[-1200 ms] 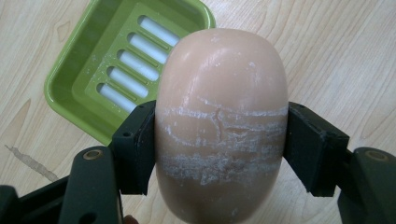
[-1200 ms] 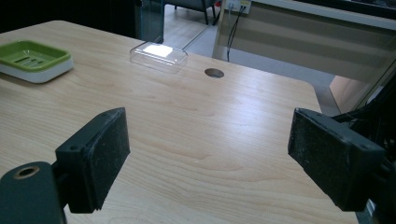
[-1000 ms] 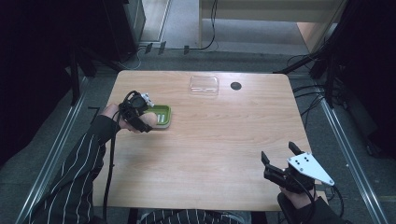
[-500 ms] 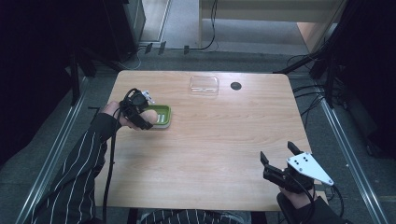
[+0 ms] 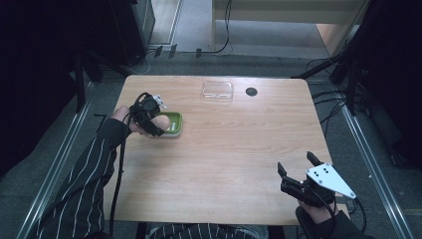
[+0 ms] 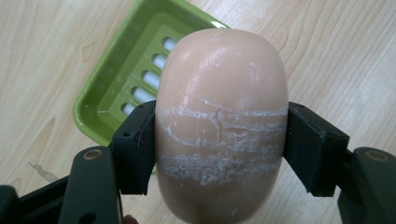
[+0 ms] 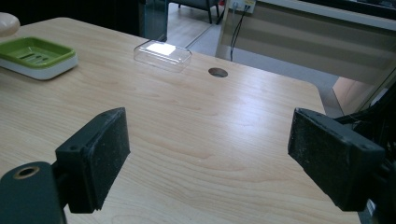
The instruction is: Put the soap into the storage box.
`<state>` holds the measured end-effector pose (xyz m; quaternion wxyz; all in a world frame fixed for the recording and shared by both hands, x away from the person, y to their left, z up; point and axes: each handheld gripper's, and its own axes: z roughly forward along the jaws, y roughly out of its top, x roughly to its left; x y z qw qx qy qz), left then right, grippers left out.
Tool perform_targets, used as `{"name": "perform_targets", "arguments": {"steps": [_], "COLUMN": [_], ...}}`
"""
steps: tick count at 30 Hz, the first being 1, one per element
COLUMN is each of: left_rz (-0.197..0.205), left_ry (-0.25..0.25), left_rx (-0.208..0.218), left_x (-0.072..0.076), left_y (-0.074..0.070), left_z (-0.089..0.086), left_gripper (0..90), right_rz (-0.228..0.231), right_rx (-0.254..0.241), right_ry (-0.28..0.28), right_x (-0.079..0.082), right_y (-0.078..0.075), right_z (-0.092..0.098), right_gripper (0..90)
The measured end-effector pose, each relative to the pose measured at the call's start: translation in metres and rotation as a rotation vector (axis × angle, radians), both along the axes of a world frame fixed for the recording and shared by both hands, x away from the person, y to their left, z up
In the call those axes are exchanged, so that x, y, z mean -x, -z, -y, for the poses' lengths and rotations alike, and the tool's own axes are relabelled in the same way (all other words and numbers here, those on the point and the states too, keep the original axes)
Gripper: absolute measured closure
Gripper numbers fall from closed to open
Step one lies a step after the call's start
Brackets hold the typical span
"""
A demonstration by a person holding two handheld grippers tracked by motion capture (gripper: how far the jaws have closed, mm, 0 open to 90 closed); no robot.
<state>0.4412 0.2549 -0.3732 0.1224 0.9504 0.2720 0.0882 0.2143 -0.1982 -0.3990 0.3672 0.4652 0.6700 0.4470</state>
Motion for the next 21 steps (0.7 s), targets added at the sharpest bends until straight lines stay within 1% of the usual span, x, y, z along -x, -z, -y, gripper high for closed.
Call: {"name": "perform_targets", "arguments": {"steps": [5,8,14,16,17,21], "left_rz": [0.004,0.01,0.008,0.016,0.019,0.027], "left_ry": [0.006,0.006,0.025,0.029,0.027,0.045], "left_rx": [0.011,0.01,0.001,0.001,0.008,-0.003], "left_x": [-0.003,-0.004,-0.008,-0.011,-0.011,-0.015], "left_y": [-0.001,-0.001,0.002,0.002,0.002,0.002], "left_z": [0.003,0.004,0.008,0.009,0.01,0.012], "left_gripper": [33.1,33.2,33.1,33.1,33.1,33.2], "right_rz": [0.001,-0.001,-0.003,0.0,0.0,-0.002], "right_rx": [0.003,0.005,0.003,0.002,0.002,0.005], "right_ry": [-0.003,-0.002,0.002,0.004,0.005,0.004], "right_x": [0.0,0.0,0.002,0.002,0.002,0.002], "right_y": [0.0,0.0,0.0,0.0,0.0,0.0], "right_z": [0.0,0.0,0.001,0.001,0.001,0.0], "right_gripper": [13.4,13.4,13.4,13.4,13.4,13.4]}}
